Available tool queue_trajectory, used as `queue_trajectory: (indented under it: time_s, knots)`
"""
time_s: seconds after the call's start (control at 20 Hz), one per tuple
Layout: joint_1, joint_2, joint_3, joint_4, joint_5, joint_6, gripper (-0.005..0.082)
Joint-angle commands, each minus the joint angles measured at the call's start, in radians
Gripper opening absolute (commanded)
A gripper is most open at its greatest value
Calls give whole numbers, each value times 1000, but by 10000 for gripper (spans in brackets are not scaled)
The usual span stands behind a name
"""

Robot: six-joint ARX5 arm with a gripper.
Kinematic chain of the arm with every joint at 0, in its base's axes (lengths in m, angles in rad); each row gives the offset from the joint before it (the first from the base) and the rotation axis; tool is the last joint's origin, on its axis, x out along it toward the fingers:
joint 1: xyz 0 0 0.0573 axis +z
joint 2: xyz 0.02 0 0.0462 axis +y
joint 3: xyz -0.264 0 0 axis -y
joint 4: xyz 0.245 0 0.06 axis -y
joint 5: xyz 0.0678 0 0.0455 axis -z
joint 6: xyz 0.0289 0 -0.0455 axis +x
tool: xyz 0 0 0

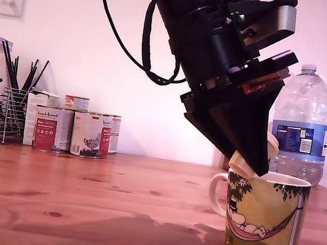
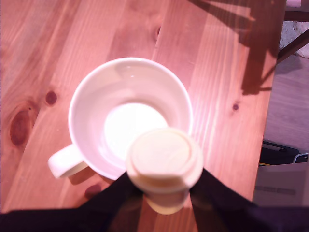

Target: Pick up the coffee capsules from the table one by one and drop them inside the nearest coffee cup

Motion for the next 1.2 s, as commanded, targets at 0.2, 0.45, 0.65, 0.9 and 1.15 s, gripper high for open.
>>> queue_trajectory:
  time_s: [0.2, 0.45, 0.65, 0.9, 1.15]
  knots:
    - [15, -23, -15, 71, -4, -23, 183]
    - [14, -23, -15, 82, -5, -23, 183]
    - [14, -27, -15, 104, -5, -36, 183]
    - [-2, -27, 45, 86, -22, -29, 183]
    - [-6, 3, 134, -12, -55, -10, 181]
